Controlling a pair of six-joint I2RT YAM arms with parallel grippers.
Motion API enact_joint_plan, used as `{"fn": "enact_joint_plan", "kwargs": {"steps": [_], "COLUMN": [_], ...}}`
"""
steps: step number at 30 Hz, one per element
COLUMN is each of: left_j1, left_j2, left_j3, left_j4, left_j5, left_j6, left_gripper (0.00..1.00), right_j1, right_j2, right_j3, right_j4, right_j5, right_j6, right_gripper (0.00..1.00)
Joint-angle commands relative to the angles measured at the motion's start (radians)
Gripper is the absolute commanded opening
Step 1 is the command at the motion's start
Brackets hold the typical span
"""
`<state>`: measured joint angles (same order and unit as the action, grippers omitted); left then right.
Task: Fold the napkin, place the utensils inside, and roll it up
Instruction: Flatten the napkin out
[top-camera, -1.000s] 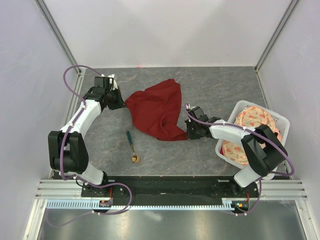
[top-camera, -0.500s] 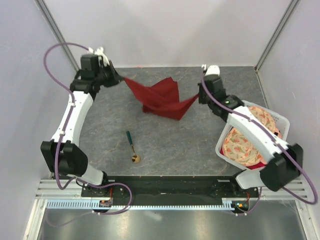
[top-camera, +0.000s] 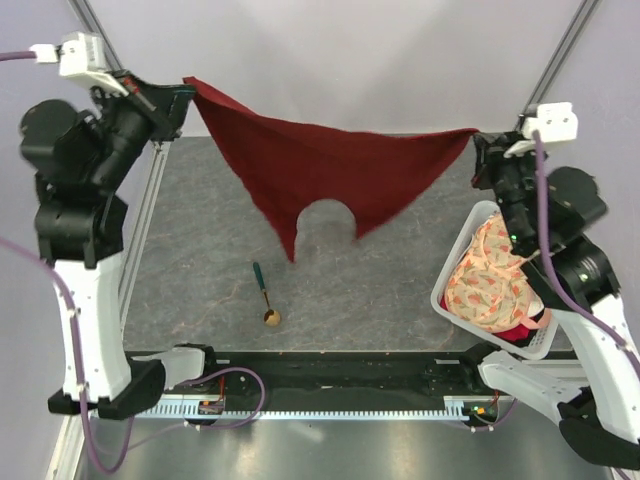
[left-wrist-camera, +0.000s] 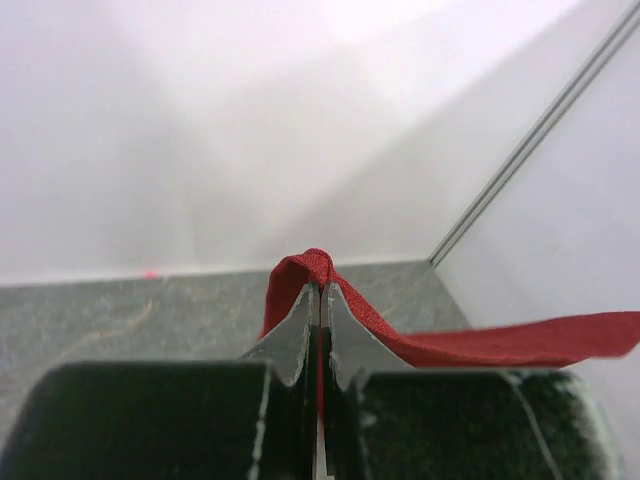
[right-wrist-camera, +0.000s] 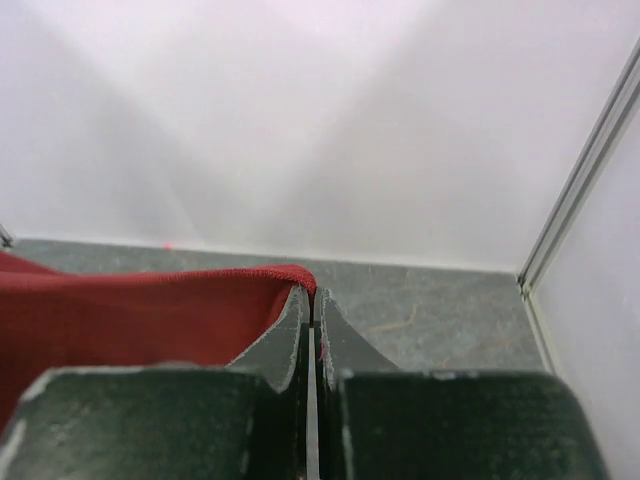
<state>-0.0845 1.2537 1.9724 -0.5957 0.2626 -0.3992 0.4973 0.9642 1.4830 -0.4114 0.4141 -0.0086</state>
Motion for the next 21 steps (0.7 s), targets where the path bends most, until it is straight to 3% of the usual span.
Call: {"fn": "enact_joint_plan", "kwargs": {"steps": [1, 6, 12, 21], "left_j1": [0.008, 0.008, 0.008, 0.023], "left_j2": [-0.083, -0.105, 0.044, 0.260], "left_j3": [0.051, 0.046, 0.025, 0.029], "left_j4": [-0.056, -0.062, -0.059, -0.010], "left_j5": [-0.022, -0.011, 0.044, 0.023], "left_j6": [-0.027, -0.035, -0.030, -0.021], "left_gripper": [0.02, 0.02, 0.02, 0.02], "right_j1": [0.001, 0.003, 0.003, -0.069], "right_j2": [-0.070, -0.078, 0.036, 0.283], "right_j3": [0.046, 0.053, 0.013, 0.065], "right_j4": [0.013, 0.022, 0.094, 0.195], "right_j5": [-0.064, -0.044, 0.084, 0.068], "right_j6": [-0.068, -0.083, -0.135, -0.154], "right_gripper": [0.00, 0.00, 0.00, 0.00]}}
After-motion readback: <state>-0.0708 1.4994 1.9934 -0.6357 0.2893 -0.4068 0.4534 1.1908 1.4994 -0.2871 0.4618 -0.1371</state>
